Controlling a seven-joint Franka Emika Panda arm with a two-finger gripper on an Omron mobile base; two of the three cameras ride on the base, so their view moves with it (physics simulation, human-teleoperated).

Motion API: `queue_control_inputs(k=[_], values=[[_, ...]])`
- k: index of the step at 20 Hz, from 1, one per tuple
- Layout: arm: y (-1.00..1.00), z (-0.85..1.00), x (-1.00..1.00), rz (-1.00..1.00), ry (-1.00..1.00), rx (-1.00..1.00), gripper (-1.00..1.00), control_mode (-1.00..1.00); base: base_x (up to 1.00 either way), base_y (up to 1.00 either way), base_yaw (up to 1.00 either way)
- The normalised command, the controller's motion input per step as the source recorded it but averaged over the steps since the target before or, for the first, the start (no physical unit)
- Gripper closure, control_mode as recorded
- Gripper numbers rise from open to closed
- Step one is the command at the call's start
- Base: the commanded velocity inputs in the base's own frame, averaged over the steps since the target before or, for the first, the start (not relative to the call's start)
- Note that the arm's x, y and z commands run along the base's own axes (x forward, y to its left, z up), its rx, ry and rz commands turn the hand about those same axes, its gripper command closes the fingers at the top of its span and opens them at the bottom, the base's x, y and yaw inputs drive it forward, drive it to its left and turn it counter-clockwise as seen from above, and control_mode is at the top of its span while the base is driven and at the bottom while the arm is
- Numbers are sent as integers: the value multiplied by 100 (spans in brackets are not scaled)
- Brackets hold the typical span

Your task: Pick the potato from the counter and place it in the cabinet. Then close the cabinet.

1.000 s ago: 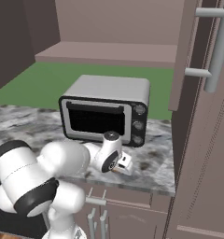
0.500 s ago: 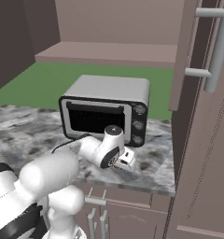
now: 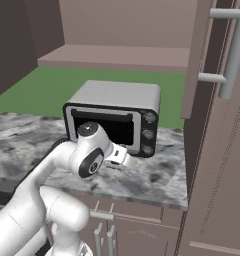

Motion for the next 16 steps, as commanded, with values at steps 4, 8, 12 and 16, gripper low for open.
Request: queue_control_inputs(k=[4, 8, 12, 16], values=[[23, 100, -24, 0, -18, -11, 100, -100, 0, 0, 0], [3, 100, -18, 0, -11, -5, 100, -100, 0, 0, 0], [-9, 100, -14, 0, -11, 0, 100, -100, 0, 0, 0], [-3, 100, -8, 1, -5, 0, 100, -100, 0, 0, 0]])
